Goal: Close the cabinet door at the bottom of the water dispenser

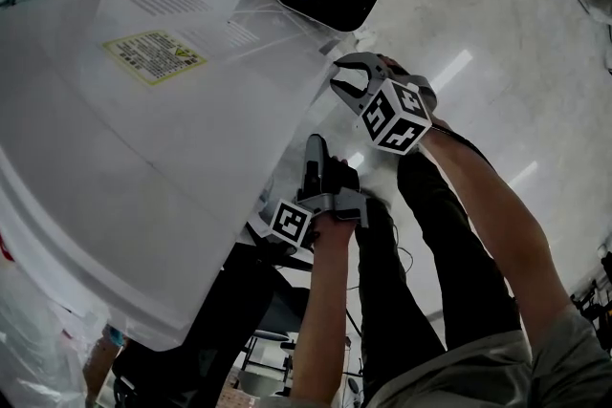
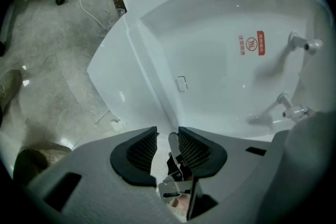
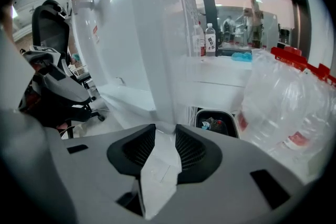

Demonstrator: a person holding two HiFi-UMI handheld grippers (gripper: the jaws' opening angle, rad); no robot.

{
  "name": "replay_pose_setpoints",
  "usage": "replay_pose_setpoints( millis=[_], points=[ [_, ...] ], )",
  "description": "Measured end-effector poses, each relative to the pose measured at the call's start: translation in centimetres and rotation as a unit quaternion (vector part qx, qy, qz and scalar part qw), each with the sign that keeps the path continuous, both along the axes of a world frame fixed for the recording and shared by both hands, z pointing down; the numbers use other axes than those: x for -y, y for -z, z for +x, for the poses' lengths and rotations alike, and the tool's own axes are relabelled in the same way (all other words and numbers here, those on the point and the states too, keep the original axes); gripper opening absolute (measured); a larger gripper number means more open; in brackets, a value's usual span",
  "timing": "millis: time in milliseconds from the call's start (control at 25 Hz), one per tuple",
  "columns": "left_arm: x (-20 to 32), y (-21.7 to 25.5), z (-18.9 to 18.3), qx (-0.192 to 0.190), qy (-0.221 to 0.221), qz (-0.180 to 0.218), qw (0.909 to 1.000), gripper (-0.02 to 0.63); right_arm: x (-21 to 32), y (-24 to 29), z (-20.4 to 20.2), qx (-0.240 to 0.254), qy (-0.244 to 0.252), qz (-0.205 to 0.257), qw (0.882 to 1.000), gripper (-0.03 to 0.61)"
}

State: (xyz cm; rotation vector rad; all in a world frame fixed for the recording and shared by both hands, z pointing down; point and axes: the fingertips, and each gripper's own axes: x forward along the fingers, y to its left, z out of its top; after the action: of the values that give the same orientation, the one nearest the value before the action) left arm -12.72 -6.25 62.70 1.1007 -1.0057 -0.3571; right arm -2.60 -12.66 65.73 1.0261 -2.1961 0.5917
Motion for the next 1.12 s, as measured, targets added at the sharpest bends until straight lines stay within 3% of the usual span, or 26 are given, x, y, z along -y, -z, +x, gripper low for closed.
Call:
replay_pose_setpoints(
  millis=[240,440,680,800,1120],
  points=[
    [0.4,1.1,0.1,-0.027,0.045,-0.007,0.9986,0.124,1.2,0.0,0.0,-0.016,0.009,0.010,1.000,0.121],
    [-0.4,0.4,-0.7,-0.005,0.012,0.000,0.9999,0.124,1.3,0.1,-0.1,-0.023,0.013,0.016,1.000,0.123],
    [-0.7,0.7,-1.2,-0.002,0.001,0.008,1.0000,0.124,-0.9,0.0,0.3,-0.001,-0.053,0.001,0.999,0.117],
    [-1.2,1.1,-1.4,-0.002,-0.002,0.011,0.9999,0.123,-3.0,0.4,0.0,0.017,-0.078,-0.004,0.997,0.066],
    [-3.3,3.8,-2.2,0.004,-0.043,0.031,0.9986,0.051,-8.3,3.8,-2.9,0.049,-0.104,-0.004,0.993,0.029]
  ],
)
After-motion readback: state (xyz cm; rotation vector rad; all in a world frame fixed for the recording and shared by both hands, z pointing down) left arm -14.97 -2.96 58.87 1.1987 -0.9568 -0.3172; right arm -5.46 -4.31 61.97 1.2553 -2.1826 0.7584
